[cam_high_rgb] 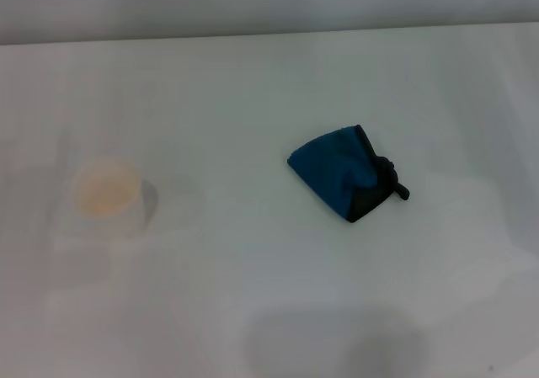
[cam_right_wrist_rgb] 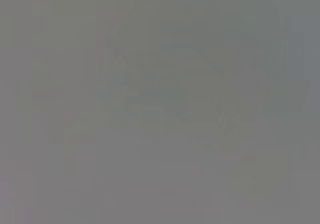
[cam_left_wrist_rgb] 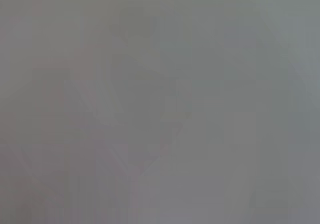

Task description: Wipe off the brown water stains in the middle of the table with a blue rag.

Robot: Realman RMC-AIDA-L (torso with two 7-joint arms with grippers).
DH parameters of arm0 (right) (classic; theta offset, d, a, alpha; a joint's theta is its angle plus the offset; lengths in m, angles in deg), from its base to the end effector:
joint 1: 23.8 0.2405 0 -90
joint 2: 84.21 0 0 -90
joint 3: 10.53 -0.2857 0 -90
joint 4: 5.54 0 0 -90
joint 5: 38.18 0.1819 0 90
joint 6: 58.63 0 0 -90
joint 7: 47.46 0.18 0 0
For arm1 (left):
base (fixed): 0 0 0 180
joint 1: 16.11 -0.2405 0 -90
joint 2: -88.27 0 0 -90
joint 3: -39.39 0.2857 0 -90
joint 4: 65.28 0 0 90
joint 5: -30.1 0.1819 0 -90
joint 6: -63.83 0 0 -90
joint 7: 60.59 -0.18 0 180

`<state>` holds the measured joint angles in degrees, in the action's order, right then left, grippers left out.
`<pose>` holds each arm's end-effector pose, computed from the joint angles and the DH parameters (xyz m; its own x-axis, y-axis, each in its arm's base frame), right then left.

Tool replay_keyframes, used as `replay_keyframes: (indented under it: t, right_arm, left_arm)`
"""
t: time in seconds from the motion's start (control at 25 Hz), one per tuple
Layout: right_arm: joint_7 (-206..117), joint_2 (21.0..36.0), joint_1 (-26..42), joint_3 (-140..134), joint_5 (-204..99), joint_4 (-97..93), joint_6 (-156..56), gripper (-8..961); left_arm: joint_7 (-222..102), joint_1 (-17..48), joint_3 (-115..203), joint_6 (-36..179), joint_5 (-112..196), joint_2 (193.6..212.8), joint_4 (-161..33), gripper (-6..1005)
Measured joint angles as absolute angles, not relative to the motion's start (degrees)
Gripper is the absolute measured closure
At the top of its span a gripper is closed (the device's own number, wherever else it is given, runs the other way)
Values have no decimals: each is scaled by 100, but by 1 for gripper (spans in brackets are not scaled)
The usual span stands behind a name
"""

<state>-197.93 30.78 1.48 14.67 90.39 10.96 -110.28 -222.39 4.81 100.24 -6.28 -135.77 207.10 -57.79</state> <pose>0.4113 0.3837 0.1064 0.6856 -0.0258 -0.7275 -0.7138 0.1722 -0.6788 -0.3721 0.3456 0.0482 0.6642 -0.1184 0.7381 0.7465 0.0533 -0.6632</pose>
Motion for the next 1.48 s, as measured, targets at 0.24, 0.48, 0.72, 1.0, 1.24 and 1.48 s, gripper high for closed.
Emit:
replay_keyframes:
  t: [0.24, 0.48, 0.72, 1.0, 1.24, 1.48]
  right_arm:
    - [-20017, 3073, 60, 1456, 9102, 1028, -11304, 480]
    - [-20158, 3072, 24, 1505, 9085, 1014, -11546, 480]
    - [-20549, 3088, 35, 1582, 9068, 871, -11645, 480]
    - [-20597, 3091, 10, 1623, 9066, 780, -11797, 480]
    - [-20607, 3092, 11, 1627, 9068, 673, -11765, 480]
    - [-20614, 3092, 3, 1628, 9071, 634, -11747, 480]
  left_arm:
    - [-22240, 463, 10021, -663, -13200, 20689, -5738, 127]
    - [-22240, 419, 10021, -713, -13007, 20694, -5616, 127]
    - [-22240, 478, 10006, -646, -12740, 20686, -5605, 127]
    - [-22240, 395, 9965, -743, -12753, 20716, -5553, 126]
    - [-22244, 474, 9961, -668, -12748, 20719, -5570, 126]
    - [-22247, 481, 9949, -735, -12770, 20718, -5527, 127]
